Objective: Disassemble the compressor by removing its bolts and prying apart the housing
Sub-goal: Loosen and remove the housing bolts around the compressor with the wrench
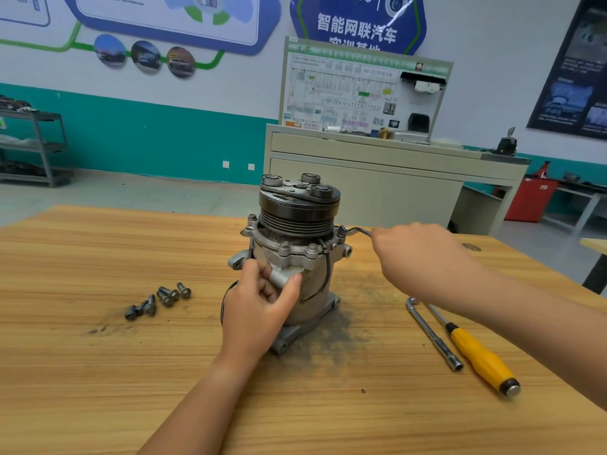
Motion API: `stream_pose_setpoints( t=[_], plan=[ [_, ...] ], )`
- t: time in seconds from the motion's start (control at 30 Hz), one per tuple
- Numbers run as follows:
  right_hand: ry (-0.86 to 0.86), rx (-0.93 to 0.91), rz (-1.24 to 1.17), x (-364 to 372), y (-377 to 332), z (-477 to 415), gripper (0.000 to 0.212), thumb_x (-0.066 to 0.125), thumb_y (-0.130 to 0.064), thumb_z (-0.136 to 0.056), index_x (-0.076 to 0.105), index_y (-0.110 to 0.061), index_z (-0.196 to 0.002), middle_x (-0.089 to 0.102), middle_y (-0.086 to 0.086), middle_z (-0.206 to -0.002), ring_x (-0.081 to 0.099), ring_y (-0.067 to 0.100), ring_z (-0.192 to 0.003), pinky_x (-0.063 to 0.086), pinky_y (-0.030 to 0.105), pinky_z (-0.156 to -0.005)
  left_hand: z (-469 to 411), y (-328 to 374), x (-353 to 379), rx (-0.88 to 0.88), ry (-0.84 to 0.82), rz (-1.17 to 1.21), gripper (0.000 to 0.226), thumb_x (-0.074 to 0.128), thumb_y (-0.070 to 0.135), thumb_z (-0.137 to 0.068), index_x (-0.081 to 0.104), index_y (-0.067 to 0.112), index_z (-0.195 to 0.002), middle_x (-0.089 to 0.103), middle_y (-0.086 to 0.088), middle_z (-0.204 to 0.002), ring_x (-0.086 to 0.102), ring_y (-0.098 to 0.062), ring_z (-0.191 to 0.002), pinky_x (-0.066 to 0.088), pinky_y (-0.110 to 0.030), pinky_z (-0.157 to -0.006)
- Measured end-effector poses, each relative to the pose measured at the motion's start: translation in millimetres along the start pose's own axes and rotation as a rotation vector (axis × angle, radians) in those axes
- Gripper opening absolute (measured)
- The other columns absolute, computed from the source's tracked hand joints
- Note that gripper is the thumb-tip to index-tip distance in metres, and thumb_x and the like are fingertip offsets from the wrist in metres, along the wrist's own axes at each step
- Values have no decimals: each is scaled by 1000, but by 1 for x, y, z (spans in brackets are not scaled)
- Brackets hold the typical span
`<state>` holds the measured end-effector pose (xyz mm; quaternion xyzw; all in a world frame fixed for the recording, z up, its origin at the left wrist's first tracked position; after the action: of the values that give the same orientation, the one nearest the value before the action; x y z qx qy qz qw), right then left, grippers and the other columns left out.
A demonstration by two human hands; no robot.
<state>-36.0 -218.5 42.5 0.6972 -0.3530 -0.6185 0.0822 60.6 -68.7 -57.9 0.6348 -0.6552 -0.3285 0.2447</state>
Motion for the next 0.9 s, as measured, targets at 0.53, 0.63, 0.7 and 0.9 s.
stream_pose_setpoints(
  t=[0.53, 0.63, 0.7, 0.9],
  plan=[
    [123, -137, 191, 12, 20, -28, 45, 42, -5, -90, 36, -18, -132, 34, -4, -53, 30, 11, -42, 19, 24, -37, 0, -3, 1, 7, -13, 23, 30, 62, 48, -69, 44, 26, -75, 44, 8, -48, 43, -5, -46, 29, -14, -45],
    [166, -69, 136, 20, 25, -46, 36, 44, -2, -91, 41, -17, -123, 35, -4, -57, 32, 13, -46, 25, 24, -42, -1, -3, 1, 8, -9, 25, 33, 60, 54, -68, 44, 26, -74, 45, 9, -48, 43, -5, -46, 29, -14, -45],
    [242, -102, 67, 23, 20, -60, 28, 43, -3, -92, 43, -13, -118, 52, 0, -75, 51, 19, -65, 39, 27, -61, -1, -3, 1, 20, -15, 28, 34, 57, 58, -67, 43, 27, -74, 47, 10, -49, 43, -5, -46, 29, -14, -45],
    [423, -226, -184, 29, -4, -97, 35, 30, -4, -96, 48, -3, -127, 51, 13, -132, 45, 26, -123, 26, 33, -104, -1, -2, -1, 54, -32, 10, 30, 58, 57, -68, 42, 32, -74, 57, 2, -64, 47, -5, -46, 32, -15, -44]
  ],
)
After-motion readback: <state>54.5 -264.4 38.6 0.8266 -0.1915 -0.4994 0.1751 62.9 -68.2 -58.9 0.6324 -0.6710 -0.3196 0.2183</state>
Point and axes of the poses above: each hand's wrist, its own z-axis away from the middle knuckle, its own x-axis out of the palm, y = z × x, the point moved 7 cm from there along -z, towards the middle knuckle
